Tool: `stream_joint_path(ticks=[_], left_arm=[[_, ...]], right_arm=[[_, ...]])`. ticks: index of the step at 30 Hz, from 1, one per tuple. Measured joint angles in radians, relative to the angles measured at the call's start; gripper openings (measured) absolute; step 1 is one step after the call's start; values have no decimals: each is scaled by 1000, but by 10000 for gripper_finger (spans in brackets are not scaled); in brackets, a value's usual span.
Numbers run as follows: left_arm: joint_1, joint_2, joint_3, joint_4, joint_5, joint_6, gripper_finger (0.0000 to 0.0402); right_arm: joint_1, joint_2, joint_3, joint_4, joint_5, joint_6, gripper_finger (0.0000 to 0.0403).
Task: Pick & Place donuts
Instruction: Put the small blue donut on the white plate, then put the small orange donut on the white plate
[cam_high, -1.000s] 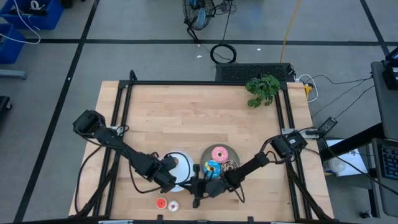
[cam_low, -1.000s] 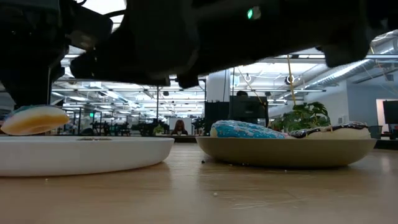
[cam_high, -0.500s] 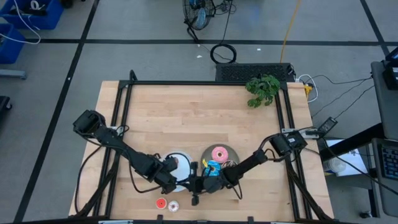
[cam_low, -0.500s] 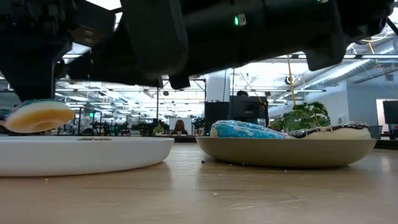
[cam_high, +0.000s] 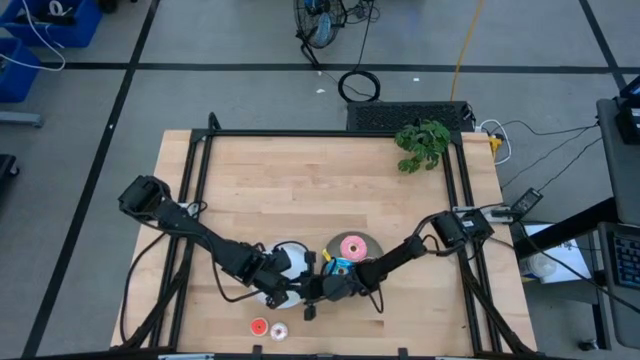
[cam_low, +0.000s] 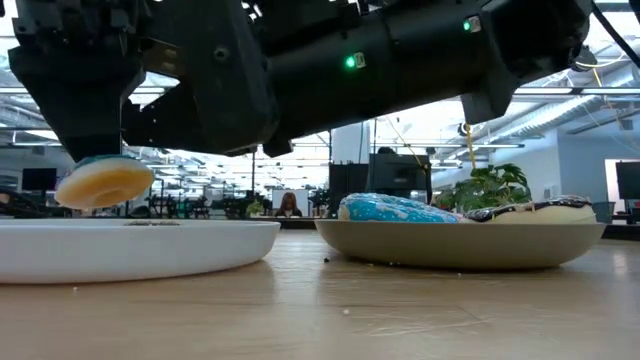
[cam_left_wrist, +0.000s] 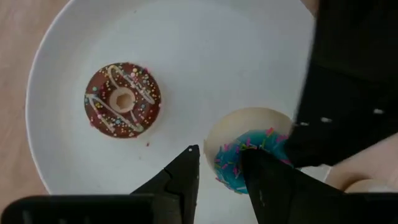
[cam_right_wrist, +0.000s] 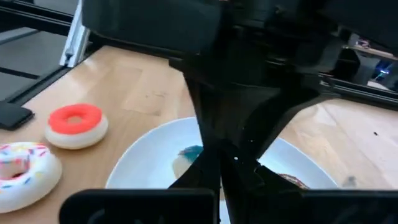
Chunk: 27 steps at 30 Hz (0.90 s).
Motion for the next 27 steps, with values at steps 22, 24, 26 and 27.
stream_joint_path(ticks=[22, 24, 26, 27], left_arm=[[-16, -1, 0, 24, 36, 113, 124], [-32, -15, 0, -6, 19, 123, 124], [-52, -52, 0, -41, -29, 120, 124], [-67, -79, 0, -60, -67, 113, 124]], right_arm=[[18, -22, 0, -74, -22, -81, 0], [34, -54, 0, -118, -19, -108, 0], [51, -96, 0, -190, 11, -131, 0], [60, -121, 0, -233, 27, -141, 0]])
